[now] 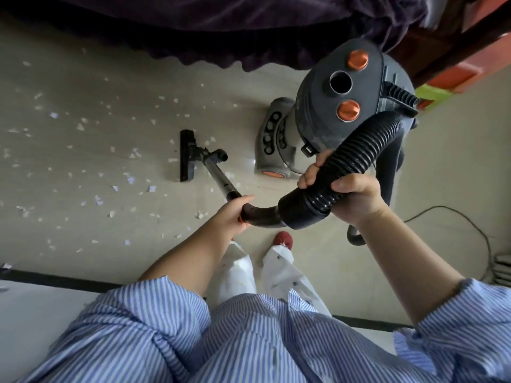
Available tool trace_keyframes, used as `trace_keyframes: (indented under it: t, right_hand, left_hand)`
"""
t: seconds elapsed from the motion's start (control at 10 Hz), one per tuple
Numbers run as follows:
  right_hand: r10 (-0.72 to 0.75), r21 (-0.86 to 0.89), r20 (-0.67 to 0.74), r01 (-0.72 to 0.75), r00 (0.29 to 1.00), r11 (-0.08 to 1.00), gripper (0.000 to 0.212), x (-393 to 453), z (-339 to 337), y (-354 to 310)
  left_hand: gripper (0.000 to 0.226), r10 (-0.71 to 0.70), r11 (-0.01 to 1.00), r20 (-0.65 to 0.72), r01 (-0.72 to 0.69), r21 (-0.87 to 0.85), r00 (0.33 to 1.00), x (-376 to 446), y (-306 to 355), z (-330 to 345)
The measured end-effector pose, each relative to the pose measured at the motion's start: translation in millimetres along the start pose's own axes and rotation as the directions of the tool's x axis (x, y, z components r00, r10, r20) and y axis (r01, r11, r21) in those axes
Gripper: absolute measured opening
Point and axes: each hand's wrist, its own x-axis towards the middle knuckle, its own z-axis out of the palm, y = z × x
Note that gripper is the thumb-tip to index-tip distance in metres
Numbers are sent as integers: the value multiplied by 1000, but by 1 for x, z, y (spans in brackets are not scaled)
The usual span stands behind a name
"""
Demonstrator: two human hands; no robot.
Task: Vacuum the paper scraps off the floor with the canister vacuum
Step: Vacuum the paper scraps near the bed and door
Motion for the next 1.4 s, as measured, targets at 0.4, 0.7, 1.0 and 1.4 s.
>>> trace_keyframes:
  t: [0.4,0.7,1.0,1.4]
  right_hand:
    - [134,-211,569,-14,811,977,38,30,61,-63]
    - [519,-854,154,-151,841,498,31,-19,22,-72]
    - [760,-956,-293,-158,580,-248,19,-18,37,-27]
    - [710,-919,-393,-260,584,-296,25,-92,-35,18]
  left_hand:
    - [26,291,952,107,-276,-133,951,13,-2,18]
    - [60,261,900,50,-262,350,964,-10,64,-1]
    - [63,255,819,221,-332,467,941,-54,73,6]
    - [20,179,651,197,-266,711,964,-27,-1,70]
